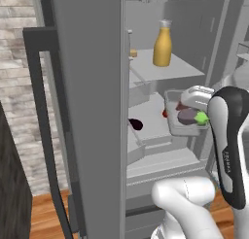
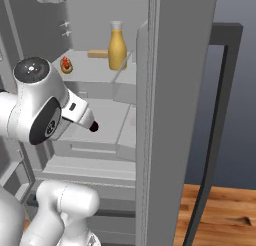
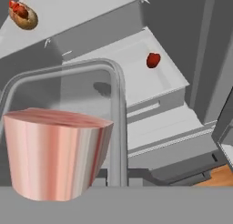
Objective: Place the tupperware on the second highest shelf of the fridge. Make space for the tupperware among the existing items by rearranging them on the shelves if needed. Close the fridge door when finished.
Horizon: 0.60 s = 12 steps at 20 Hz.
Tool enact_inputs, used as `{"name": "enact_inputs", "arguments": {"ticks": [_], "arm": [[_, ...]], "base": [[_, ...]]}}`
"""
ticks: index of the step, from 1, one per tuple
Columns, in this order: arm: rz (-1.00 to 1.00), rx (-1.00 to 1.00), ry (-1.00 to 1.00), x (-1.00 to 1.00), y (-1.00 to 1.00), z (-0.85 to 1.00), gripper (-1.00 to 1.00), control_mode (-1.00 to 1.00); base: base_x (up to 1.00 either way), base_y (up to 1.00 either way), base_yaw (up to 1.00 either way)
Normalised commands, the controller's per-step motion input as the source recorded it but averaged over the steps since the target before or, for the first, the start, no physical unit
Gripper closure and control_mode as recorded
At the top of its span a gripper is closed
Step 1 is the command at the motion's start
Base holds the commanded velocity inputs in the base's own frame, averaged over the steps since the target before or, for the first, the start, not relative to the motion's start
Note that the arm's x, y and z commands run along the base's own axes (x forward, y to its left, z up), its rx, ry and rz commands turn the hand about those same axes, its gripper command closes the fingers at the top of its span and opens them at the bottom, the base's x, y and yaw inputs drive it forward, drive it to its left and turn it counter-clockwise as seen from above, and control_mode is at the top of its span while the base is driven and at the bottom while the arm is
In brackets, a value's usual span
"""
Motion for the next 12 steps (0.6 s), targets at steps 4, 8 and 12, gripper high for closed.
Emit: {"name": "enact_inputs", "arguments": {"ticks": [4,8,12], "arm": [[-0.08,-0.14,0.05,0.00,0.12,-0.66,1.00,-1.00],[-0.07,-0.09,0.02,0.00,0.05,-0.48,1.00,-1.00],[-0.08,-0.01,0.00,0.00,0.00,-0.36,1.00,-1.00]], "base": [[0.00,0.00,0.00],[0.00,0.00,0.00],[0.00,0.00,0.00]]}}
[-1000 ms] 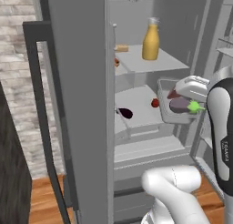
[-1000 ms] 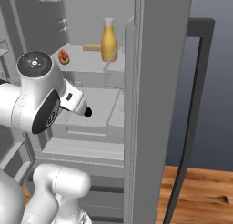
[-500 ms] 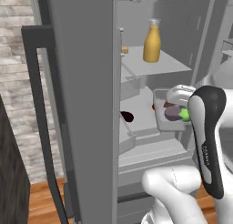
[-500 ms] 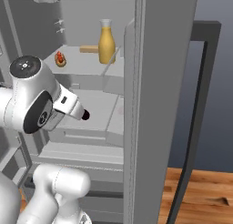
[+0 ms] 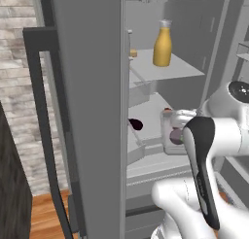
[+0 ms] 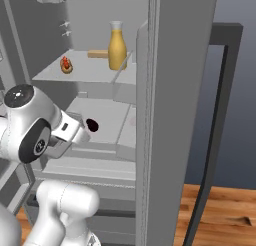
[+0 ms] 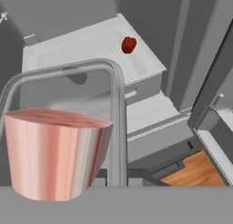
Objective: Place the tupperware on the second highest shelf of the fridge. Make space for the tupperware among the existing items by rearranging them on the shelves if needed. Close the fridge door when finished.
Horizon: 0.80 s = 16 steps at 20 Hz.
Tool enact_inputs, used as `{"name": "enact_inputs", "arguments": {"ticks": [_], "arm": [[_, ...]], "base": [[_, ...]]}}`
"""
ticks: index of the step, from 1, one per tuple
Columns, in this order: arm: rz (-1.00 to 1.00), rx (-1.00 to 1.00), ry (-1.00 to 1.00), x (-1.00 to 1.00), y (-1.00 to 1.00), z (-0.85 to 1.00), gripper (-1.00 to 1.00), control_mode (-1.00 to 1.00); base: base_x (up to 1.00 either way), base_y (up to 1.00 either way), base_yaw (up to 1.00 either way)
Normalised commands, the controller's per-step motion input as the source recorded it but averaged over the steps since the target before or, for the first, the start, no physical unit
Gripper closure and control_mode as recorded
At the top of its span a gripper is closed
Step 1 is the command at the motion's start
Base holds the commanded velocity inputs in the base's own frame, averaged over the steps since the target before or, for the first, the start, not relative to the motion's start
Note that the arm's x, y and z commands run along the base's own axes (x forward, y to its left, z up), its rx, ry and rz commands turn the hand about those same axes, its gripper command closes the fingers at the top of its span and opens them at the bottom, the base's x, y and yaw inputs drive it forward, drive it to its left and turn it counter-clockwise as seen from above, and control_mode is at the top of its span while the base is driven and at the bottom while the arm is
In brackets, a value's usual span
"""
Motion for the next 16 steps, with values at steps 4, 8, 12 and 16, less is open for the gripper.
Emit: {"name": "enact_inputs", "arguments": {"ticks": [4,8,12,16], "arm": [[-0.13,0.00,0.00,0.00,0.00,-0.27,1.00,-1.00],[-0.19,0.00,0.00,0.04,-0.03,-0.04,1.00,-1.00],[-0.22,0.01,0.00,0.13,-0.10,0.00,1.00,-1.00],[-0.17,0.03,0.00,0.14,-0.23,-0.12,1.00,-1.00]], "base": [[0.00,0.00,0.00],[0.00,0.00,0.00],[0.00,0.00,0.00],[0.00,0.00,0.00]]}}
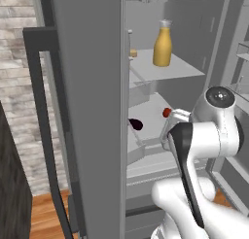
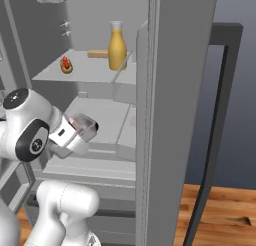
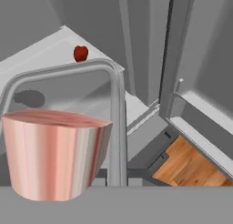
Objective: Place the tupperware on the second highest shelf of the fridge. Make space for the tupperware among the existing items by rearranging them on the shelves if needed. Close the fridge door when finished.
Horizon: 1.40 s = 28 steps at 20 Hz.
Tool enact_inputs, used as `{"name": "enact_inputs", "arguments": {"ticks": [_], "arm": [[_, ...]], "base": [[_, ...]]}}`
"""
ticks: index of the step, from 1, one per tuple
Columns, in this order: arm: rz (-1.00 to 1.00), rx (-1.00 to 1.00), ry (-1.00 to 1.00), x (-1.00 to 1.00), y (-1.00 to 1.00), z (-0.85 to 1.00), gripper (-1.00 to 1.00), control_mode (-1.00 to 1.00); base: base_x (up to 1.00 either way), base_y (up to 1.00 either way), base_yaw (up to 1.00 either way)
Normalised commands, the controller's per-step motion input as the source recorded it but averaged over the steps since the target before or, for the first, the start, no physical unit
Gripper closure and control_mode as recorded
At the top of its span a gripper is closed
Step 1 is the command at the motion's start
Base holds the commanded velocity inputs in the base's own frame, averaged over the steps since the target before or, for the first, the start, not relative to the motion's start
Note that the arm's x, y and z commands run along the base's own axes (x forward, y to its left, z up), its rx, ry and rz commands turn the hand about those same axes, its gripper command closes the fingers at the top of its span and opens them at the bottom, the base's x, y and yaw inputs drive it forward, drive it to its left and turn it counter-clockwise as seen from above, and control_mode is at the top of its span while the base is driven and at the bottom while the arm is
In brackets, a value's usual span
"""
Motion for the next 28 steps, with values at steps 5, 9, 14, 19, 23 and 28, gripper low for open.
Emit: {"name": "enact_inputs", "arguments": {"ticks": [5,9,14,19,23,28], "arm": [[-0.12,0.05,0.00,0.02,-0.27,-0.29,1.00,-1.00],[-0.22,0.09,0.00,0.00,-0.05,-0.22,1.00,-1.00],[-0.29,0.11,-0.02,0.07,0.00,-0.14,1.00,-1.00],[-0.23,0.15,-0.07,0.19,-0.03,-0.30,1.00,-1.00],[-0.22,0.17,-0.09,0.25,-0.03,-0.28,1.00,-1.00],[-0.21,0.14,-0.08,0.26,0.00,-0.26,1.00,-1.00]], "base": [[0.00,0.00,0.00],[0.00,0.00,0.00],[0.00,0.00,0.00],[0.00,0.00,0.00],[0.00,0.00,0.00],[0.00,0.00,0.00]]}}
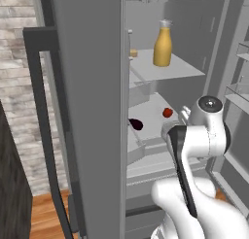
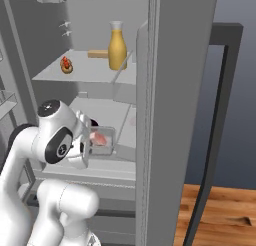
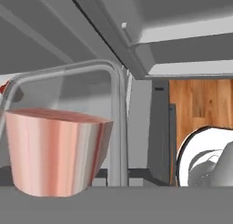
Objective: Place the tupperware on the second highest shelf of the fridge. Make space for the tupperware among the existing items by rearranging them on the shelves if needed. Close the fridge door when finished.
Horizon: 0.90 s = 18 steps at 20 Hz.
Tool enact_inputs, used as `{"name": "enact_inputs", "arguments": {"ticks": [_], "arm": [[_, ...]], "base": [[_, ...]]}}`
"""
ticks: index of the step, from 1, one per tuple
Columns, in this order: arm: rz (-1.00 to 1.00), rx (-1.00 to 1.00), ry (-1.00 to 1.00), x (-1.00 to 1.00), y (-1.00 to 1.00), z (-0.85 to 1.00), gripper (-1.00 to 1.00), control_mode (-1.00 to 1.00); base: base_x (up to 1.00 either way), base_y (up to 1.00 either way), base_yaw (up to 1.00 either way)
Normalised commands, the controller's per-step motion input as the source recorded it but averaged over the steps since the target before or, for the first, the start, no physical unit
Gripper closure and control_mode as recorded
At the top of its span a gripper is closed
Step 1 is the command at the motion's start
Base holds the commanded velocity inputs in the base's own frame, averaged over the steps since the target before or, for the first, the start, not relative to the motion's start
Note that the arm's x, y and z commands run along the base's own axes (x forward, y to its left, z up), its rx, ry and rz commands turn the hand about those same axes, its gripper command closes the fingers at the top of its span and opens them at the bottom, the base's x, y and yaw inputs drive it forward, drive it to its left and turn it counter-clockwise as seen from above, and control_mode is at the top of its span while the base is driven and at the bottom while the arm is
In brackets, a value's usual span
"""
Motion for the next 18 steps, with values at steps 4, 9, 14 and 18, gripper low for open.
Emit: {"name": "enact_inputs", "arguments": {"ticks": [4,9,14,18], "arm": [[-0.16,0.06,-0.01,0.33,-0.02,-0.09,1.00,-1.00],[-0.08,0.01,0.00,0.33,-0.23,0.00,1.00,-1.00],[-0.03,0.00,0.00,0.20,-0.13,-0.11,1.00,-1.00],[0.00,0.00,0.00,0.16,0.00,-0.25,1.00,-1.00]], "base": [[0.00,0.00,0.00],[0.00,0.00,0.00],[0.00,0.00,0.00],[0.00,0.00,0.00]]}}
